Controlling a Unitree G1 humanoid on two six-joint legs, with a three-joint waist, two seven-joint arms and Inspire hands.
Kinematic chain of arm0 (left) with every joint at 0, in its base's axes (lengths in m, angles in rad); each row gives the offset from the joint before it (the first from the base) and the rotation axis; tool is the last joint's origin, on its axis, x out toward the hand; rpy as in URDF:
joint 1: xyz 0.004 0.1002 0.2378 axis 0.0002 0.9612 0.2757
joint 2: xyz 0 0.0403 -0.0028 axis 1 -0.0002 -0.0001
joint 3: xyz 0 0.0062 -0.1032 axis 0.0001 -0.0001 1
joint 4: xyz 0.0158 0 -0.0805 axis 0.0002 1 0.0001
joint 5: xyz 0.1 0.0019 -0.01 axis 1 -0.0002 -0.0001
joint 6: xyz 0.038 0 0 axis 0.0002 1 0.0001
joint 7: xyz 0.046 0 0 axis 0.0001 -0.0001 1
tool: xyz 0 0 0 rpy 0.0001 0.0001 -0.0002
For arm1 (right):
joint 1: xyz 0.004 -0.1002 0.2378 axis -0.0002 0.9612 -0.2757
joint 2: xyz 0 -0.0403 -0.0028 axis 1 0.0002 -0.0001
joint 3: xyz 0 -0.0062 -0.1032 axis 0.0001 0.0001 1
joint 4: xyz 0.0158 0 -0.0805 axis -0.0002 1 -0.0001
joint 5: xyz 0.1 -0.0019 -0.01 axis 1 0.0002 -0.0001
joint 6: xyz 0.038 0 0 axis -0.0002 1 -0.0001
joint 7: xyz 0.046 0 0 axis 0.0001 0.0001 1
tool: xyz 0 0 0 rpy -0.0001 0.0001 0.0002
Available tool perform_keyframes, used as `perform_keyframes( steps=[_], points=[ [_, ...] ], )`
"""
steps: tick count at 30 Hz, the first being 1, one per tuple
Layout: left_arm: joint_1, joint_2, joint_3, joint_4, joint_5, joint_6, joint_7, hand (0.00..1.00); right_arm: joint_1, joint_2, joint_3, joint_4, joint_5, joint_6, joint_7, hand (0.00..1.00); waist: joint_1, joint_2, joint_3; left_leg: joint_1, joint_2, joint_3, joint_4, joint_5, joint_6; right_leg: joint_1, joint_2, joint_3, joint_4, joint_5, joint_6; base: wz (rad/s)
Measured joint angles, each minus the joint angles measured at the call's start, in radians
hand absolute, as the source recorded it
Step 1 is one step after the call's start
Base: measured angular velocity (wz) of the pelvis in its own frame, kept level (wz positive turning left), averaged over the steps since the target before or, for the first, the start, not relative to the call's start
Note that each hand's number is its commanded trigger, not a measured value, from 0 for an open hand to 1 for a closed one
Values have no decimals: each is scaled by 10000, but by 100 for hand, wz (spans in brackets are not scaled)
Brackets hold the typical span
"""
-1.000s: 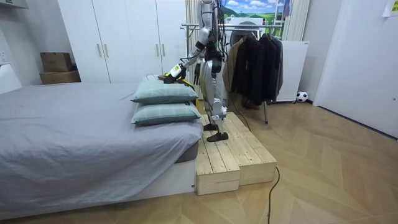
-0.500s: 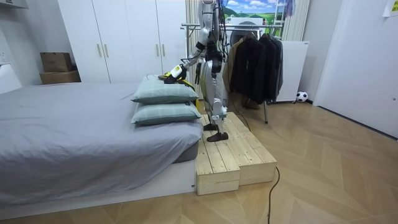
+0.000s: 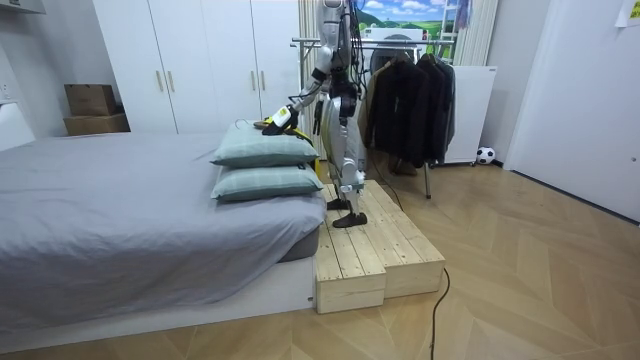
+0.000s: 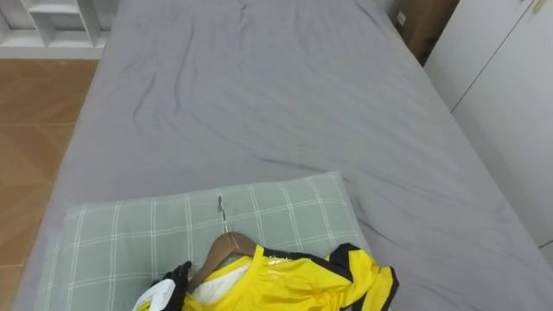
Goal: Hang clothes
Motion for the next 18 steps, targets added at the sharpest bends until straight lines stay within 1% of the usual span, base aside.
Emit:
perform_keyframes(
  steps=[4,5,6,7,8,11,13,15,18],
  points=[
    [-108,-37,18,94,0,0,59,1,-9,0,2,-5,-5,0,-3,0,-1,-28,-22,-128,2,-7,8,0,0,-109,-1,-15,26,0,0,0],
    [-110,-37,18,95,3,0,74,29,-13,0,7,-5,-11,0,-4,0,3,-30,-23,-138,4,-7,8,0,0,-124,-1,-19,27,0,0,0],
    [-113,-45,21,90,0,0,126,38,-16,0,10,-7,-12,1,-5,0,0,-42,-23,-144,5,-7,8,0,0,-138,-1,-26,33,1,-1,0],
    [-113,-55,22,112,-5,0,182,57,-26,2,17,-9,-13,3,-4,0,4,-64,-23,-139,10,-7,8,0,0,-138,0,-28,50,1,-1,0],
    [-119,-56,22,145,-4,0,195,100,-37,7,18,-9,-19,3,-5,0,3,-82,-21,-137,12,-7,8,0,0,-134,0,-29,62,1,-1,0],
    [-240,-59,145,236,-4,-1,298,100,-113,27,214,-14,-36,3,-4,0,15,-187,6,-118,20,-8,20,0,0,-129,3,-45,62,5,-9,0],
    [-395,-51,473,240,-12,-6,602,100,-114,36,318,-17,-43,4,-4,0,36,-264,-16,-114,20,-9,21,0,-1,-120,1,-50,57,7,-11,0],
    [-514,10,678,259,-9,-6,650,100,-114,37,381,-25,-44,5,-6,0,80,-295,-25,-113,18,-9,21,0,0,-96,-2,-51,56,7,-11,0],
    [-635,101,713,262,-7,-5,708,100,-110,38,390,-26,-45,5,-6,0,83,-313,-32,-99,13,-10,21,0,0,-79,-9,-52,57,8,-9,0]
  ],
)
